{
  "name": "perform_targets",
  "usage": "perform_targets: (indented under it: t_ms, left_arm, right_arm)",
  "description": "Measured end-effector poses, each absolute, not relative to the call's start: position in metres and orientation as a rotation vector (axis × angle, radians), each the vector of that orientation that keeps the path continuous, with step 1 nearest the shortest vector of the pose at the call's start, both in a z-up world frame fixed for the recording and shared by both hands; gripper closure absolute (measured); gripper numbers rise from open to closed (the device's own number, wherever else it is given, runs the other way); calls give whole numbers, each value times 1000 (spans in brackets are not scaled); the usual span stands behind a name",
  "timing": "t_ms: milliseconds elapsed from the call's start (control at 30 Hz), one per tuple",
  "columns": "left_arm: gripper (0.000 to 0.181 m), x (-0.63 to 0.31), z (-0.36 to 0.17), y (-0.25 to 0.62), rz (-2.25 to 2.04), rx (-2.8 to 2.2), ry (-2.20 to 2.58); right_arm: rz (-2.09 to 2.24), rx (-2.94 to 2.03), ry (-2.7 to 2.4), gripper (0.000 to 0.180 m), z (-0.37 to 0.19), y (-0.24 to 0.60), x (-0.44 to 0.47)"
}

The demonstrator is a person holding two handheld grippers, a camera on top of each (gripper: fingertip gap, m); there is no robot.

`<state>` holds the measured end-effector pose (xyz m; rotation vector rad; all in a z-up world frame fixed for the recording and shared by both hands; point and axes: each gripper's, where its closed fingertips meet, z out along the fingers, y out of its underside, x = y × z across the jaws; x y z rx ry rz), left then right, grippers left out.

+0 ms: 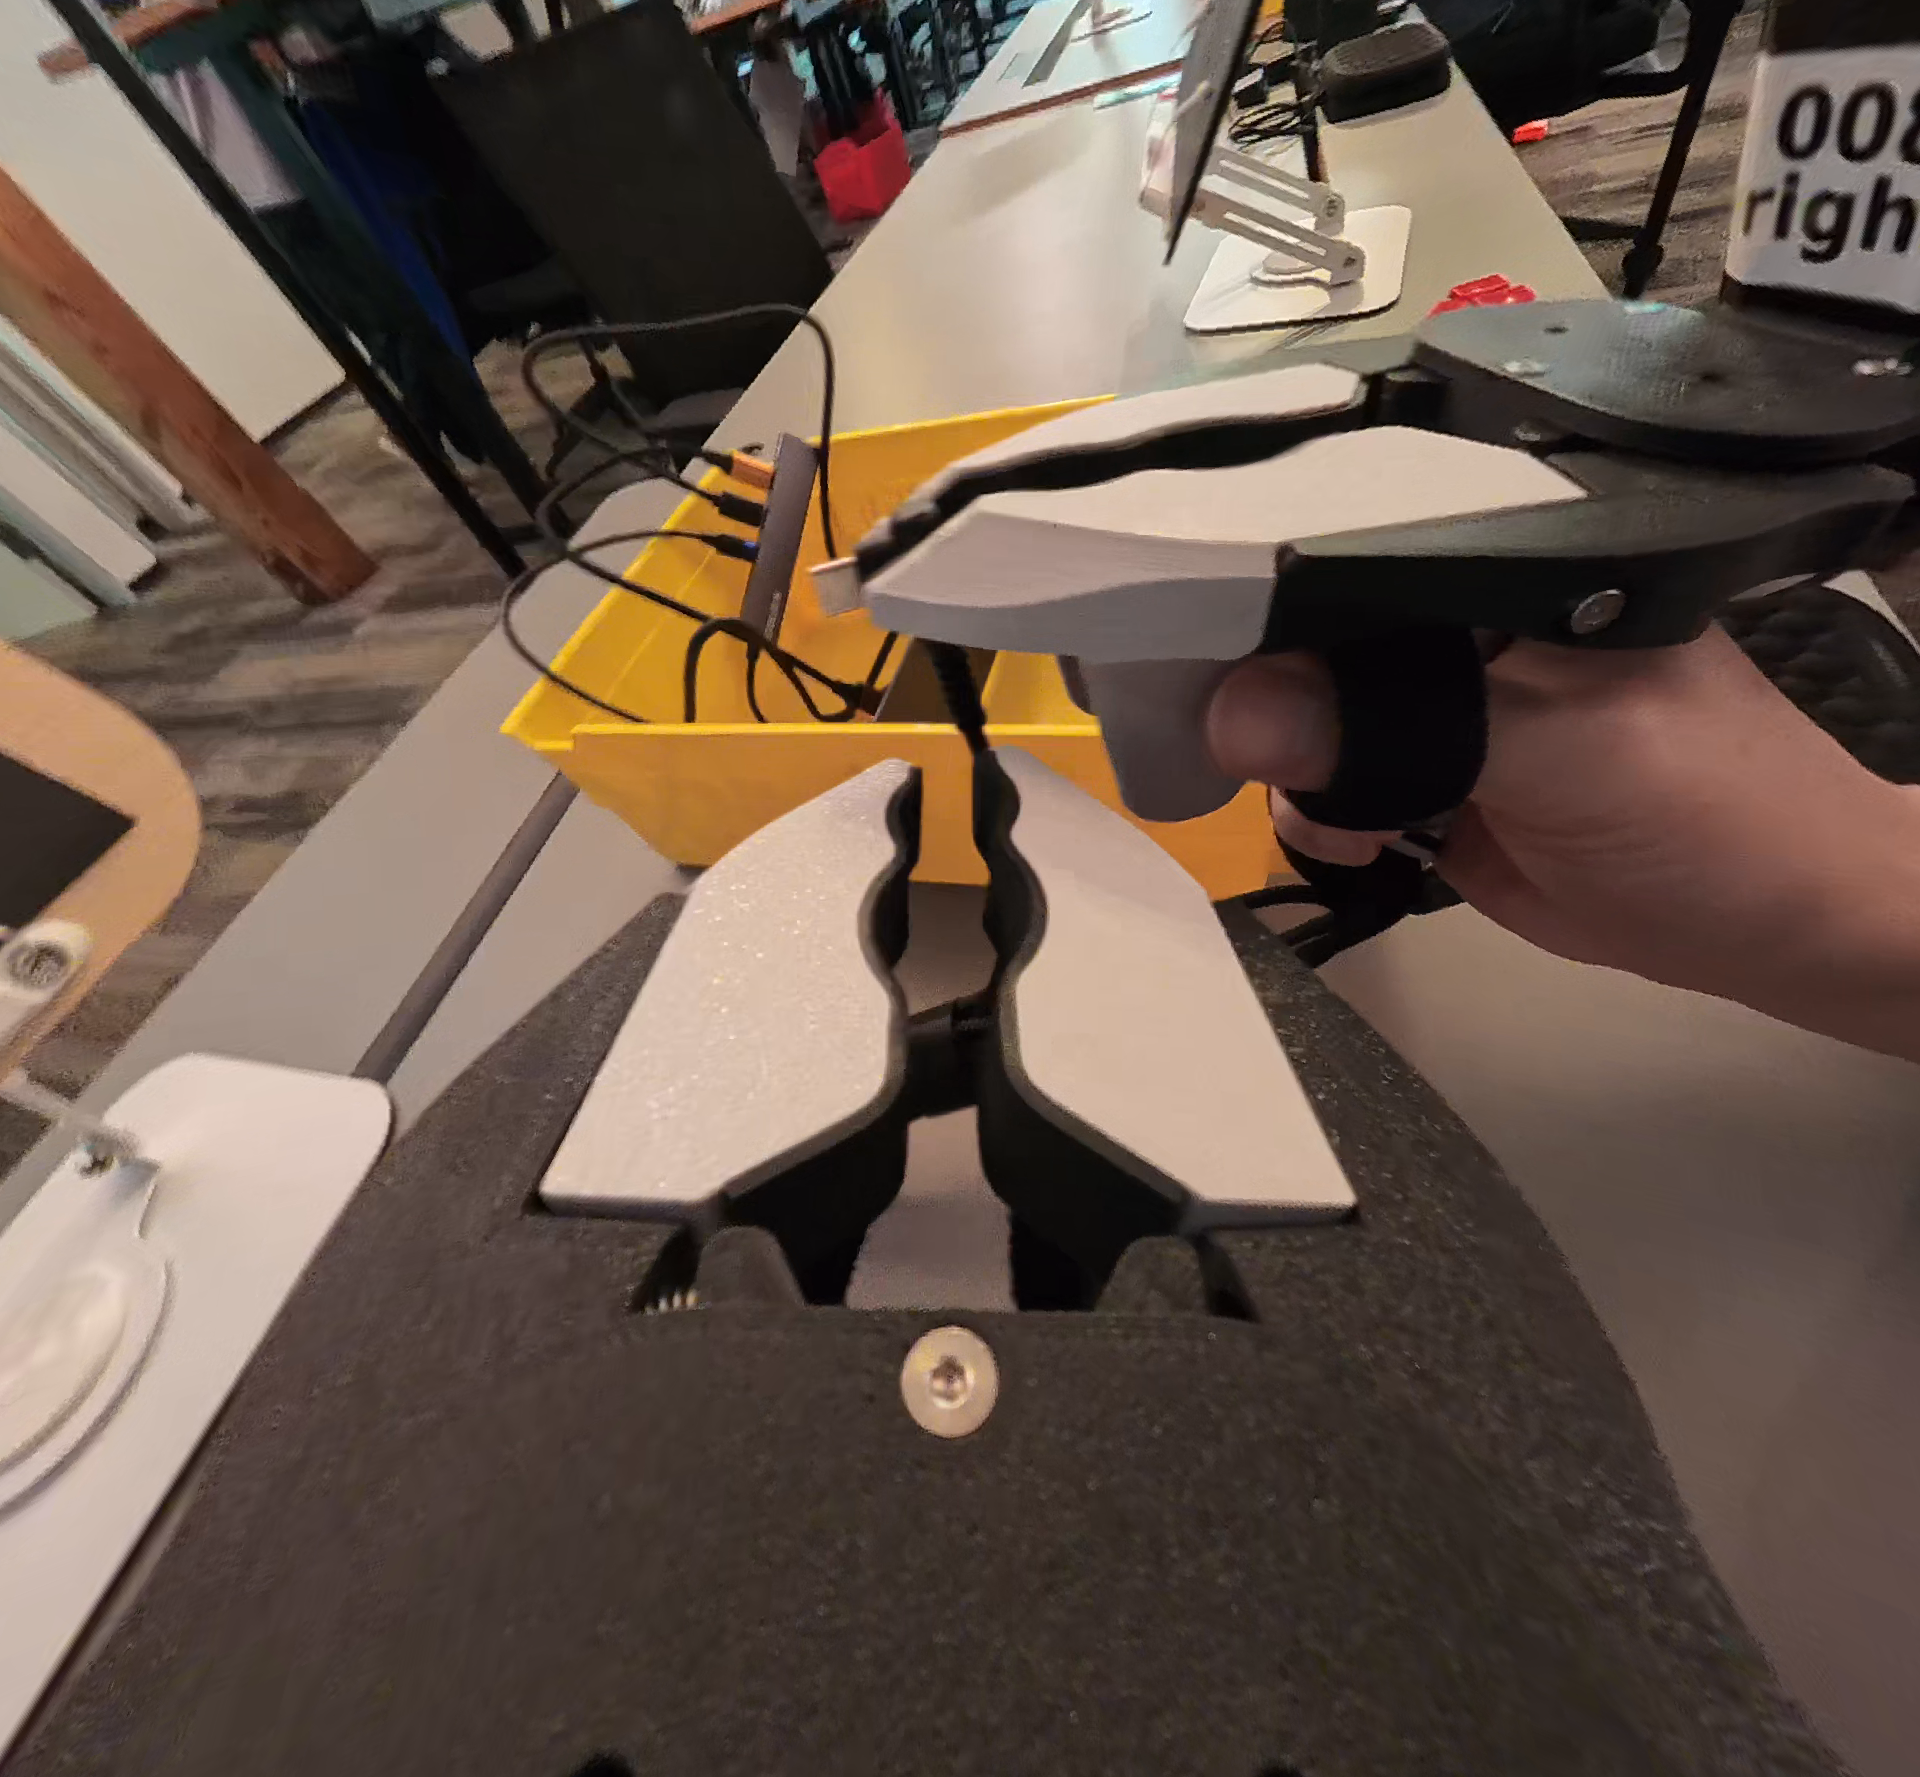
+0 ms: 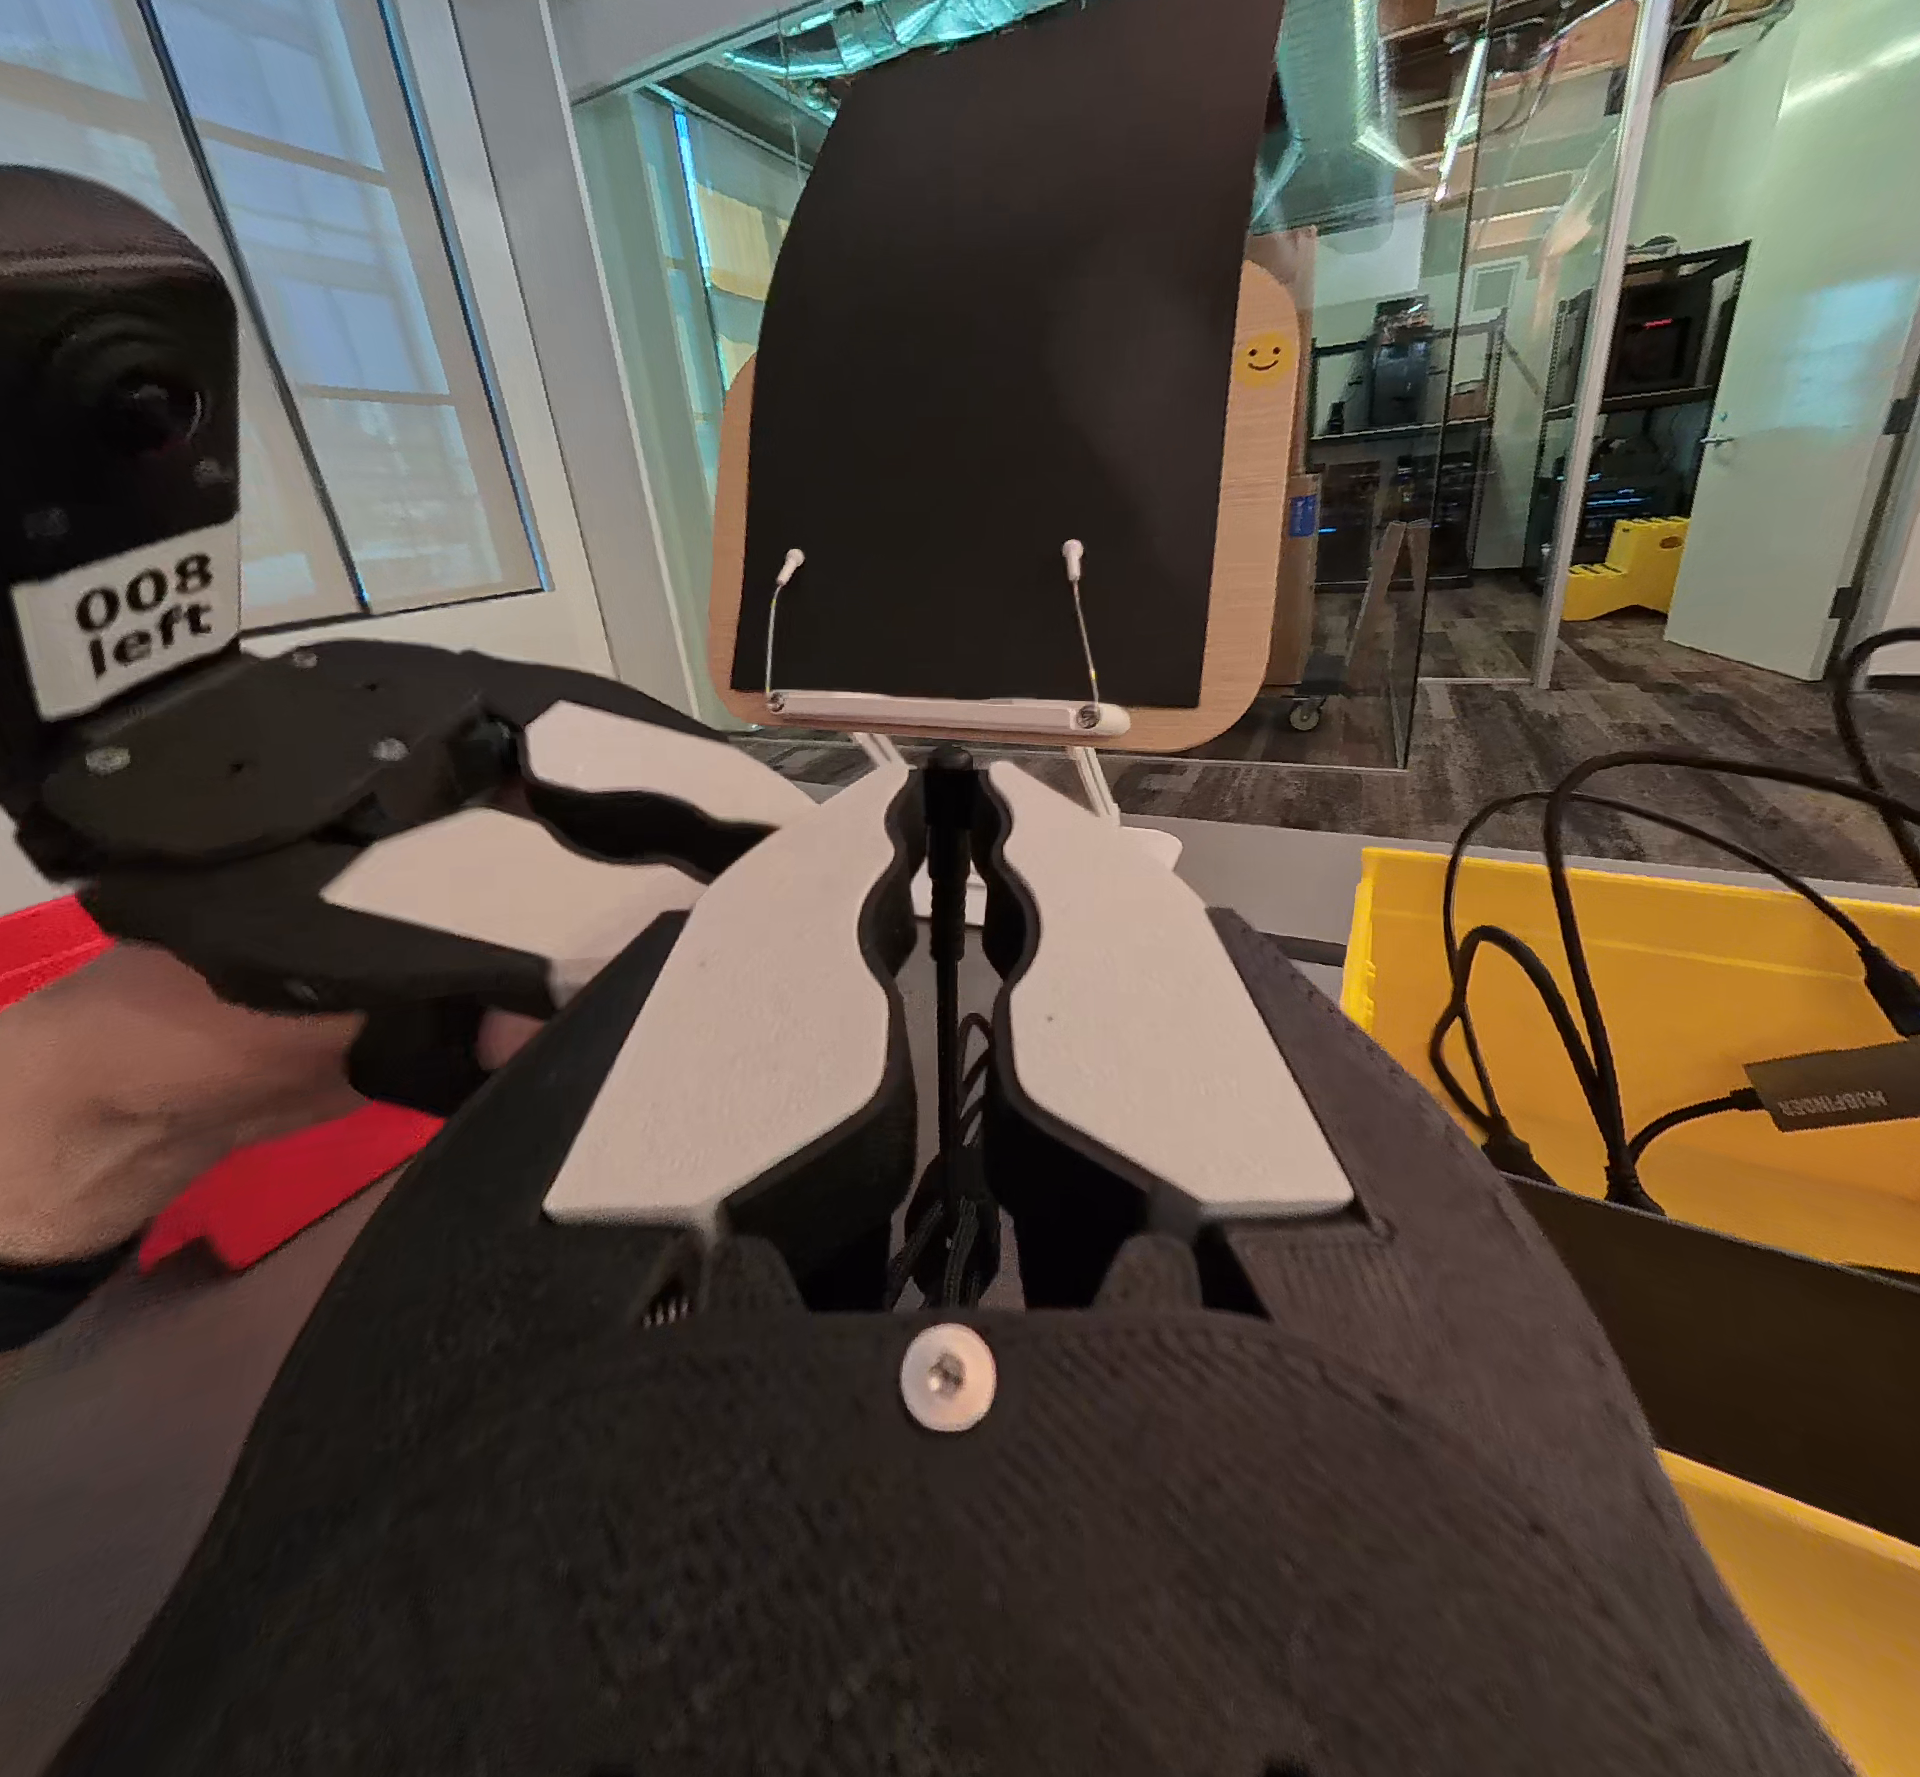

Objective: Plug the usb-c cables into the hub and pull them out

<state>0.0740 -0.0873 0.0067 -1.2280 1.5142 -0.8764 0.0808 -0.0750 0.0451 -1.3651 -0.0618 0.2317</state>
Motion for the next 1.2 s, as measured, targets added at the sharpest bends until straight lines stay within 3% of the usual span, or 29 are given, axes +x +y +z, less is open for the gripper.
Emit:
perform_targets:
  t_ms: [133, 400, 533, 800, 900, 967, 1200]
  left_arm:
    - [159, 37, 36, -75, -880, -1269, 1488]
    - [163, -48, 34, -50, -431, -1507, 1538]
    - [161, -74, 0, -62, -206, -1570, 1682]
    - [161, -111, -87, -84, 157, -1366, 2464]
    - [148, -127, -114, -77, 284, -1489, 2652]
    - [138, -128, -126, -72, 347, -1509, 2718]
    - [145, -120, -149, -70, 458, -1411, 2784]
  right_arm:
    - [343, -1396, -160, 171, 55, -68, 75]
    - [591, -1384, -490, 171, 121, -55, 55]
    - [553, -1373, -588, 171, 140, -51, 62]
    - [511, -1270, -638, 171, 164, -75, 94]
    - [524, -1240, -644, 171, 175, -89, 102]
    - [533, -1215, -652, 171, 182, -98, 104]
    - [532, -1146, -667, 171, 201, -123, 117]
